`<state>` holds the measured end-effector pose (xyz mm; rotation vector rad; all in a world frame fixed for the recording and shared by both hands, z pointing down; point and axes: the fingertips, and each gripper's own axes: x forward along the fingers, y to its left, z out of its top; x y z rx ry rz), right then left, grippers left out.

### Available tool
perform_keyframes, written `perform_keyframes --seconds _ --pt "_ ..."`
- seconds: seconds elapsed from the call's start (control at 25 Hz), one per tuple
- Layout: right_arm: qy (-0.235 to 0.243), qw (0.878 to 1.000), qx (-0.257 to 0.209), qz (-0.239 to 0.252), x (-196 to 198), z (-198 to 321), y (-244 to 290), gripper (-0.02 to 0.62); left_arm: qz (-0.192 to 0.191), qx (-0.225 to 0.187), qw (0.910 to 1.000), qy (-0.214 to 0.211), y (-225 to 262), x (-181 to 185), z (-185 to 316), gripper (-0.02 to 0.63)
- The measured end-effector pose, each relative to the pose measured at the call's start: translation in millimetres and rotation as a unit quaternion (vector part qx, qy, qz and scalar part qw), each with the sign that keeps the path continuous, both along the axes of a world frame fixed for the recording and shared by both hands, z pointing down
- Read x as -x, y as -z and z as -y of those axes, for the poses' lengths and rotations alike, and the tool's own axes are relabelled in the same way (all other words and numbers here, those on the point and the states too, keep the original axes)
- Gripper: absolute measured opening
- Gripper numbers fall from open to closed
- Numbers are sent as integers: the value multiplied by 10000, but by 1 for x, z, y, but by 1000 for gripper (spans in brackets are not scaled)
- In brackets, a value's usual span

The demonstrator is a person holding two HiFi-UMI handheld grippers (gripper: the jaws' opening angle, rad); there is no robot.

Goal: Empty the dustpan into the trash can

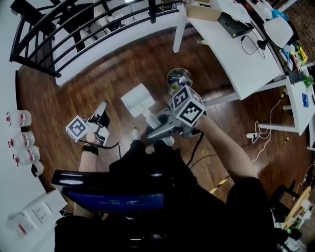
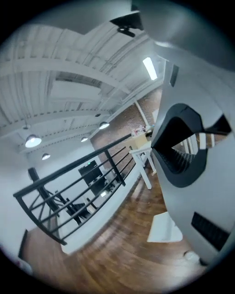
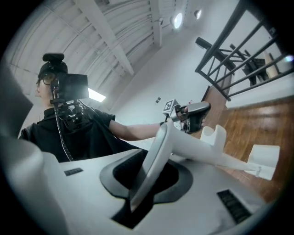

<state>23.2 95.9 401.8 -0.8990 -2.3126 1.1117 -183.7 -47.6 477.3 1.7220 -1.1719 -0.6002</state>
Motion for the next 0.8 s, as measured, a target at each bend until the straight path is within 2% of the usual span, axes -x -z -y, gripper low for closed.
perform_keyframes --seconds 0.08,0.12,0.2,0.36,0.48,0.64,0.8 --pt "-273 9995 144 -13 5 1 -11 75 694 38 9970 -330 2 -6 -1 0" --pt "-422 9989 208 -14 7 3 -16 75 1124 126 9925 -468 -5 -5 -2 0" --pt "-716 9969 321 -14 12 4 -25 75 1882 -8 9790 -778 -8 -7 1 2" --pt "-1068 9936 347 -125 23 4 -50 74 2890 -539 9510 -961 10 -9 11 3" --pt "-1227 9918 315 -161 32 3 -67 75 3580 -891 9264 -752 26 -1 22 3" --pt "-1559 9871 330 -159 45 13 -88 74 4492 -1393 8817 -379 46 8 35 3" --pt "-1916 9802 507 -41 53 32 -102 74 4971 -1533 8541 35 57 23 52 3"
